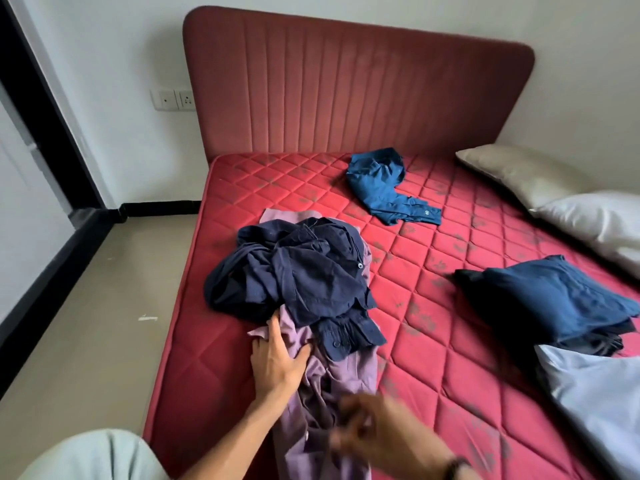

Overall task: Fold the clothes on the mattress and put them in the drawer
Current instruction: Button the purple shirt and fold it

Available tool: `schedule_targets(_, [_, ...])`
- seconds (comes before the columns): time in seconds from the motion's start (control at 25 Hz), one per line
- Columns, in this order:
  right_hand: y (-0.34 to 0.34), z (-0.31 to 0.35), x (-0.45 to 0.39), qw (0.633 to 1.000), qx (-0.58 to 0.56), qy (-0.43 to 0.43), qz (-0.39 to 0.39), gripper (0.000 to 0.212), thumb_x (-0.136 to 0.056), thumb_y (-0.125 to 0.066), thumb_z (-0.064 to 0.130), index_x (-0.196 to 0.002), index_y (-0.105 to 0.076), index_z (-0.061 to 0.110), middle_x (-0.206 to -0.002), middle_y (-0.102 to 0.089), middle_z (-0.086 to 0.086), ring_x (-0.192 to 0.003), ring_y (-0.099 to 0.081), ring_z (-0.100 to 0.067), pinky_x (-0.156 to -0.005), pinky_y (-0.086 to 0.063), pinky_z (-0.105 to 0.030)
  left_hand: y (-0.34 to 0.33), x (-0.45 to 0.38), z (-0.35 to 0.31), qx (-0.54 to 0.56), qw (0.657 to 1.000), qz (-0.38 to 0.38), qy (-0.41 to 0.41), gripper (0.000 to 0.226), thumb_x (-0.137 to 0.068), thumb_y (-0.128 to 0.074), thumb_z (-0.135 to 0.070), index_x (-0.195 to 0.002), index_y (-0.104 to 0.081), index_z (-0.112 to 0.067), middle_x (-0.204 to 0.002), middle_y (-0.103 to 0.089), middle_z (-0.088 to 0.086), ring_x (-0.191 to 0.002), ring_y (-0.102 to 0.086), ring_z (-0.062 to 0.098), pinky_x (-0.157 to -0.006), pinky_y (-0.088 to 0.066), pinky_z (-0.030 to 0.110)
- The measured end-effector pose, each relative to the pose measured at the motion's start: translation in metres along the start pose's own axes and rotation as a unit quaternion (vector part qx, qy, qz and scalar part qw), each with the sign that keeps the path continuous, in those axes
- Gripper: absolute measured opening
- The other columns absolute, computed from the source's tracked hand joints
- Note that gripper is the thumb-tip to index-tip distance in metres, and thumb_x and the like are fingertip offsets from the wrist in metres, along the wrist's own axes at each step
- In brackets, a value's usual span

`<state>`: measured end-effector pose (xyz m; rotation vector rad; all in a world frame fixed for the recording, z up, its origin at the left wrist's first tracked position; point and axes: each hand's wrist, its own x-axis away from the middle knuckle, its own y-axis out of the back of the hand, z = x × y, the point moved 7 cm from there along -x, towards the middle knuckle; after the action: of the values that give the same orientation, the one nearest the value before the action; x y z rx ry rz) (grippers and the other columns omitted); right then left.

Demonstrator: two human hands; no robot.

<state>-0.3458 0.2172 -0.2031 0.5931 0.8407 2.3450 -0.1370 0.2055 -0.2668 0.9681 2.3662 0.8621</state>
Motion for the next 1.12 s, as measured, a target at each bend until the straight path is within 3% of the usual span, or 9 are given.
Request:
schedule_targets(0.12, [0.083,0.021,-0.052,0.971,0.048,-0.024,-0.232,0.085,-0.087,-0.076,0.044,-0.156,-0.026,0.039,-0.112,-0.07,0.0,-0.081,-0.069,-0.019,-0.077,-0.057,-0.039,0.012,-0.001,-0.014,0.01,1.0,0.003,-0.009,0.106,-0.071,-0.059,-0.075,-0.157,-0.035,-0.017,-0.135,-0.064,0.018,-0.105,-0.065,0.044,-0.086,-0.054,0.043])
schedule_targets(0.2, [0.102,0.037,-0.116,0.956,0.177,-0.027,-0.231,0.113,-0.08,-0.083,0.04,-0.159,-0.004,0.05,-0.149,-0.04,-0.018,-0.101,-0.067,-0.039,-0.083,-0.059,-0.046,0.009,-0.007,-0.021,0.037,0.998,0.055,0.003,0.128,-0.062,-0.066,-0.081,-0.163,-0.013,-0.023,-0.145,-0.058,0.013,-0.117,-0.062,0.041,-0.093,-0.052,0.042])
schedule_targets(0.36, [0.119,0.026,-0.252,0.924,0.373,-0.064,-0.05,0.05,-0.081,-0.073,0.02,-0.13,-0.062,0.019,-0.122,-0.066,-0.02,-0.107,-0.068,-0.039,-0.075,-0.051,-0.033,-0.005,-0.01,-0.037,0.061,0.991,0.098,-0.064,0.155,-0.058,-0.092,-0.045,-0.159,0.024,-0.033,-0.153,-0.053,0.01,-0.124,-0.06,0.039,-0.095,-0.05,0.038])
schedule_targets(0.48, [0.218,0.069,-0.311,0.926,0.152,-0.09,-0.333,0.032,-0.085,-0.061,0.015,-0.115,-0.067,0.004,-0.114,-0.069,-0.021,-0.107,-0.067,-0.036,-0.075,-0.045,-0.034,-0.01,-0.018,-0.035,0.097,0.99,0.095,-0.033,0.151,-0.062,-0.089,-0.03,-0.154,0.029,-0.045,-0.146,-0.058,0.012,-0.123,-0.06,0.038,-0.097,-0.048,0.036])
schedule_targets(0.6, [0.298,0.111,-0.3,0.793,-0.058,0.023,-0.606,0.049,-0.086,-0.05,0.011,-0.134,-0.056,0.002,-0.125,-0.067,-0.018,-0.118,-0.061,-0.036,-0.097,-0.04,-0.033,-0.012,-0.024,-0.035,0.089,0.99,0.111,0.007,0.147,-0.065,-0.089,-0.042,-0.154,0.029,-0.045,-0.124,-0.069,0.018,-0.11,-0.065,0.036,-0.092,-0.048,0.035])
schedule_targets(0.72, [0.276,0.099,-0.317,0.901,0.103,0.018,-0.421,0.074,-0.089,-0.062,0.024,-0.155,-0.034,0.007,-0.142,-0.057,-0.021,-0.13,-0.055,-0.037,-0.106,-0.042,-0.036,-0.009,-0.025,-0.034,0.051,0.993,0.102,0.034,0.133,-0.074,-0.081,-0.054,-0.159,0.019,-0.038,-0.125,-0.067,0.019,-0.109,-0.066,0.035,-0.093,-0.048,0.035])
schedule_targets(0.88, [0.139,0.001,-0.275,0.96,0.271,-0.057,-0.044,0.057,-0.089,-0.072,0.053,-0.123,-0.066,0.008,-0.118,-0.066,-0.012,-0.112,-0.063,-0.03,-0.089,-0.049,-0.034,-0.004,-0.029,-0.021,0.084,0.987,0.093,0.098,0.12,-0.077,-0.082,-0.053,-0.164,-0.004,-0.028,-0.133,-0.062,0.021,-0.117,-0.064,0.039,-0.099,-0.048,0.04])
schedule_targets(1.0, [0.08,-0.035,-0.227,0.973,0.219,-0.051,-0.057,0.045,-0.085,-0.075,0.05,-0.113,-0.068,0.016,-0.107,-0.065,-0.006,-0.101,-0.063,-0.027,-0.085,-0.047,-0.03,-0.011,-0.035,0.002,0.259,0.928,0.136,0.23,0.086,-0.063,-0.091,-0.048,-0.137,-0.061,-0.017,-0.115,-0.076,0.009,-0.111,-0.071,0.029,-0.094,-0.056,0.036])
schedule_targets(1.12, [0.081,-0.028,-0.191,0.986,0.127,-0.045,-0.095,0.041,-0.075,-0.069,0.052,-0.093,-0.072,0.015,-0.087,-0.072,-0.002,-0.086,-0.068,-0.023,-0.074,-0.05,-0.03,-0.01,-0.013,-0.012,0.309,0.877,0.283,0.236,0.06,-0.057,-0.093,-0.053,-0.1,-0.077,-0.015,-0.098,-0.08,-0.001,-0.093,-0.075,0.015,-0.09,-0.06,0.031])
